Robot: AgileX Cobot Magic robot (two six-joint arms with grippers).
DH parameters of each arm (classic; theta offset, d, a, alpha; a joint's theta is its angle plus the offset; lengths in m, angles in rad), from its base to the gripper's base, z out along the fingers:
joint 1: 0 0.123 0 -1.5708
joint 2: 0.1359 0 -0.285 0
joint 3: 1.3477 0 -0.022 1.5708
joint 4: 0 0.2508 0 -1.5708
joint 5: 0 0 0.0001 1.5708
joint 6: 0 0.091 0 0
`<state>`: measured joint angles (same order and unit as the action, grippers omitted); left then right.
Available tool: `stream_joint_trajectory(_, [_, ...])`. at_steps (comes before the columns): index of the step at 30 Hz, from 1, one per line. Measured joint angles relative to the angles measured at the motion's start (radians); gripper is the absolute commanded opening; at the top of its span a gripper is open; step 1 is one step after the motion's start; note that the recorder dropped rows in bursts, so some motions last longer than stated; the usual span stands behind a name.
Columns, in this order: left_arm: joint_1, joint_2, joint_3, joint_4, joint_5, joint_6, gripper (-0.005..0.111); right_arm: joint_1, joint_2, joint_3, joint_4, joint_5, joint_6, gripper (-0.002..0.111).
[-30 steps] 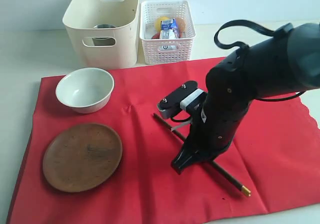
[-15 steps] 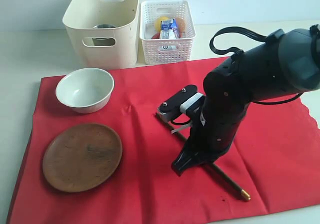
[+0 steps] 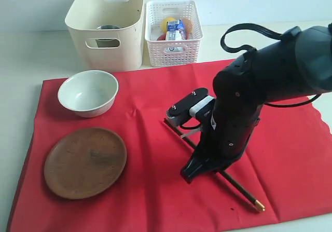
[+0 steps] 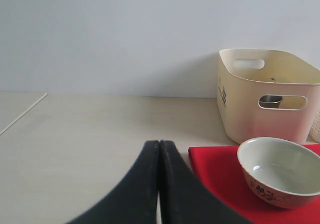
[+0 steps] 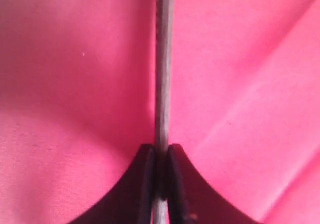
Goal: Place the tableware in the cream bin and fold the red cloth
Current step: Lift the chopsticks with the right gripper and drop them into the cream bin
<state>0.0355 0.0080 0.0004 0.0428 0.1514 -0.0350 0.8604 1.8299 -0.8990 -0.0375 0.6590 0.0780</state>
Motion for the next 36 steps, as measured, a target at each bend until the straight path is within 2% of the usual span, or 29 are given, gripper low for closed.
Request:
stream_joint_trajectory(9, [0.0, 0.0, 0.0, 0.0, 0.0, 0.0, 0.0, 0.0, -0.064, -0.008, -0.026, 0.007, 0.0, 0.0])
stream_joint_trajectory(16, [0.0, 0.0, 0.0, 0.0, 0.0, 0.0, 0.0, 0.0, -0.064, -0.195, -0.039, 0.049, 0.0, 0.0])
stream_joint_trajectory(25, [0.0, 0.0, 0.0, 0.0, 0.0, 0.0, 0.0, -0.009, 0.045, -0.601, -0.056, 0.132, -0.049, 0.0])
stream_joint_trajectory(33, [0.0, 0.0, 0.0, 0.0, 0.0, 0.0, 0.0, -0.077, 0.339, -1.165, -0.053, 0.132, -0.053, 0.0])
stream_joint_trajectory(36, [0.0, 0.0, 0.0, 0.0, 0.0, 0.0, 0.0, -0.083, 0.437, -1.346, -0.039, 0.074, -0.053, 0.0])
